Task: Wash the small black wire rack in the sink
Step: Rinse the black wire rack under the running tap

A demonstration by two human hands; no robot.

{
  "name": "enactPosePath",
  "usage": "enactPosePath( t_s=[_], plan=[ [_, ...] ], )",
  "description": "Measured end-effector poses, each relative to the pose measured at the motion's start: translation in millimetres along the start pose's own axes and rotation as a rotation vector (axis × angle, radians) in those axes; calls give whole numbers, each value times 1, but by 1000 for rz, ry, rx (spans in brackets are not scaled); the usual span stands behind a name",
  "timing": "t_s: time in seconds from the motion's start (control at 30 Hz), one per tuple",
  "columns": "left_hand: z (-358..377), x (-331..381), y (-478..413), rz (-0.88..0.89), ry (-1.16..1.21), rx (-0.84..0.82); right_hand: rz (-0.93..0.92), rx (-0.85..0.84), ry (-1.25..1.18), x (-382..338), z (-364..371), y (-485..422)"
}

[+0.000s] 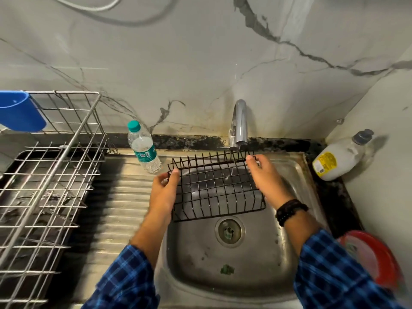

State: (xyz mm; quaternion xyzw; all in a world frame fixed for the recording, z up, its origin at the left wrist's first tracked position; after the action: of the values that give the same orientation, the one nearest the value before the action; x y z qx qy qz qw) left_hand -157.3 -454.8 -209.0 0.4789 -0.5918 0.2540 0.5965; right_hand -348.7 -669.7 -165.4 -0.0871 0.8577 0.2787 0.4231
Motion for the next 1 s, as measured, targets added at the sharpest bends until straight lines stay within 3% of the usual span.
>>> enactPosePath(
  t_s=[0.07, 0.2, 0.3, 0.37, 0.43, 0.53, 0.63, 0.7, 0.83, 0.93, 1.0],
  plan=[
    [-3, 8, 0, 87, 46, 40, 2, 58, 170, -3, 13, 0],
    [0, 15, 2, 118, 64, -114, -40, 251, 397, -19, 15, 11],
    [-9, 18, -4, 37, 93, -133, -97, 219, 298, -32, 12, 14],
    [-15, 12, -8, -67, 124, -91, -73, 108, 26, -35, 10, 13],
    [-22, 5, -11, -80, 77, -23, -23, -110, -232, -34, 18, 12],
    [-24, -3, -13, -28, 43, 46, -3, -385, -408, -39, 25, 13],
    [-15, -20, -11, -72, 94, 62, 59, -492, -473, -48, 23, 11],
    [-4, -32, -7, -139, 139, 47, 40, -434, -388, -61, 23, 9],
    [30, -66, 2, -313, 234, -34, -113, -125, 70, -88, 16, 8],
    [49, -113, -6, -340, 295, -53, -258, 71, 335, -92, 5, 10],
    [51, -99, 9, -344, 332, -30, -322, 165, 470, -88, 2, 11]
  ],
)
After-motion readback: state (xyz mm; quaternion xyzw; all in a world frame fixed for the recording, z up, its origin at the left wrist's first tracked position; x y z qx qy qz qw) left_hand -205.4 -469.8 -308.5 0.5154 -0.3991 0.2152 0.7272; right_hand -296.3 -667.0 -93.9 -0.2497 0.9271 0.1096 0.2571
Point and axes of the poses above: each hand's wrist, its own y-axis away from the middle knuckle, its own z-axis out of the palm, x = y × z, the point moved 7 cm from there along -y, towards the middle knuckle, and after that the axes turned 10 degrees about z, right-handed, at the moved point
